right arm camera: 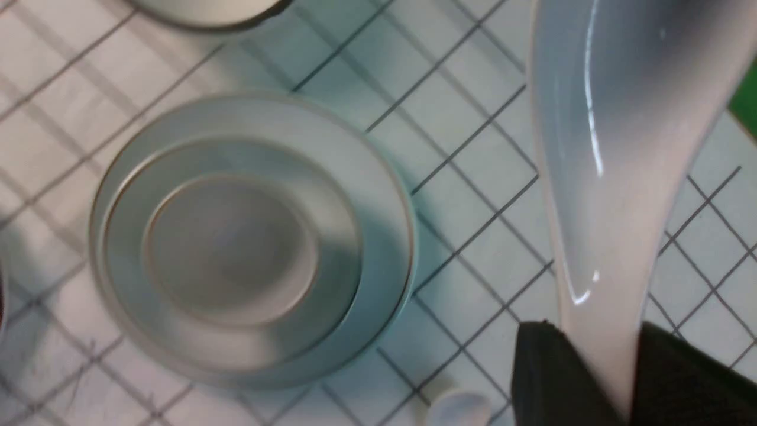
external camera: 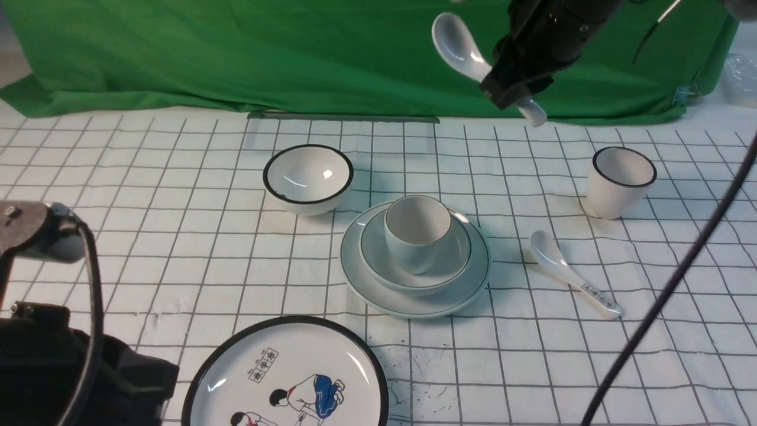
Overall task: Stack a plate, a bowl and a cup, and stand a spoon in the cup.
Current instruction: Use the right arm to put the blue soup spoon into the blue teacup in the middle
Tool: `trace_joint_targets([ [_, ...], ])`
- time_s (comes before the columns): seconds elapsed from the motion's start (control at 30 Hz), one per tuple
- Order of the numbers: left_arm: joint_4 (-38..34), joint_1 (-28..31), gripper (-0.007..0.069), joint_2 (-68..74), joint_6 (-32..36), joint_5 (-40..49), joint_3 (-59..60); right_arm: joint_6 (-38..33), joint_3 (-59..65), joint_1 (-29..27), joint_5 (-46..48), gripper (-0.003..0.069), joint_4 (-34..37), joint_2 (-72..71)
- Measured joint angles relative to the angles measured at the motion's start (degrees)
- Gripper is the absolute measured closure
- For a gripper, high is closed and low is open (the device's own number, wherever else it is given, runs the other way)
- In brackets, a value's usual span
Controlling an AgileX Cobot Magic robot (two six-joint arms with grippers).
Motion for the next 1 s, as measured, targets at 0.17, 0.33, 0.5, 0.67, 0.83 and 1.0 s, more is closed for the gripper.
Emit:
trace_joint_targets([
  [0.17,0.07,0.00,0.0624,0.00,2.39,0.26,0.00,-12.31,15.92,7.54,-0.06,0.0491,-14.59,-5.46],
  [0.33,0.11,0.00,0.0624,0.00,3.26,0.26,0.00,-13.42,22.04,11.81,-0.68,0.0491,-22.04,-4.08],
  [0.5,0.17,0.00,0.0624,0.00,3.33,0.08,0.00,-13.42,22.22,13.57,-6.00,0.0491,-22.83,-3.75],
  [0.67,0.54,0.00,0.0624,-0.05,3.36,-0.14,0.00,-13.42,22.41,13.56,-11.98,0.0491,-24.59,-3.30],
  [0.83,1.17,0.00,0.0624,-0.05,4.64,-0.14,0.00,-13.42,22.46,13.56,-12.40,0.0491,-24.99,-1.43],
  [1.0,1.37,0.00,0.0624,-0.05,4.64,-0.14,0.00,-13.42,22.46,13.56,-11.50,0.0491,-25.43,0.27],
])
